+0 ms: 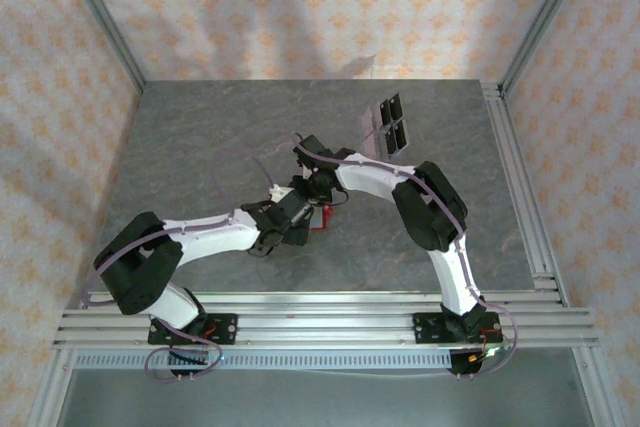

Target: Put the credit cards into the card holder

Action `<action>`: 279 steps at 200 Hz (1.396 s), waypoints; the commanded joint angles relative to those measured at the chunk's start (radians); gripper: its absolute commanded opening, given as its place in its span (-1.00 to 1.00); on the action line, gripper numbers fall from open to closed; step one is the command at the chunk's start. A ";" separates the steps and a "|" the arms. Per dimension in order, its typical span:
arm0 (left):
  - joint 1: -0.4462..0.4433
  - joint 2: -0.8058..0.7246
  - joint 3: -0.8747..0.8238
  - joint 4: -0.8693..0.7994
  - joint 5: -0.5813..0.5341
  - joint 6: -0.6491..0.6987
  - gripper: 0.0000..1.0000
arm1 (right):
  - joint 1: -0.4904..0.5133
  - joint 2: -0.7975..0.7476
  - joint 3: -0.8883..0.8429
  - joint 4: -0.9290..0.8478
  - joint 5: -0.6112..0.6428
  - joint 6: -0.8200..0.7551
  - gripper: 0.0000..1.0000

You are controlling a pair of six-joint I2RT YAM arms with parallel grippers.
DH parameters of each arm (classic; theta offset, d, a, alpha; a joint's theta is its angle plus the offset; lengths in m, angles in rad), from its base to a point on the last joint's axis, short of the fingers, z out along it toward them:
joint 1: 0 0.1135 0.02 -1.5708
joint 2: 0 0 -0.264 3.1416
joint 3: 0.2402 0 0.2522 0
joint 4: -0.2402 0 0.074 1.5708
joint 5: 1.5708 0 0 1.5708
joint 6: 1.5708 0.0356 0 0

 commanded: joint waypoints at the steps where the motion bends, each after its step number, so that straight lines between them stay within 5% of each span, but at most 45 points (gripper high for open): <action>1: -0.005 0.016 0.045 0.007 -0.091 -0.027 1.00 | 0.016 0.009 0.001 -0.016 -0.012 -0.006 -0.17; 75: -0.004 -0.017 0.037 -0.030 -0.210 -0.084 1.00 | 0.015 -0.007 0.019 -0.038 -0.010 -0.014 -0.17; 190: 0.015 0.018 0.053 -0.047 -0.225 -0.078 1.00 | -0.016 -0.124 0.076 -0.071 0.017 -0.006 -0.13; 279: 0.134 0.030 0.066 -0.073 -0.204 -0.058 1.00 | -0.042 -0.318 -0.091 -0.071 0.129 0.013 -0.11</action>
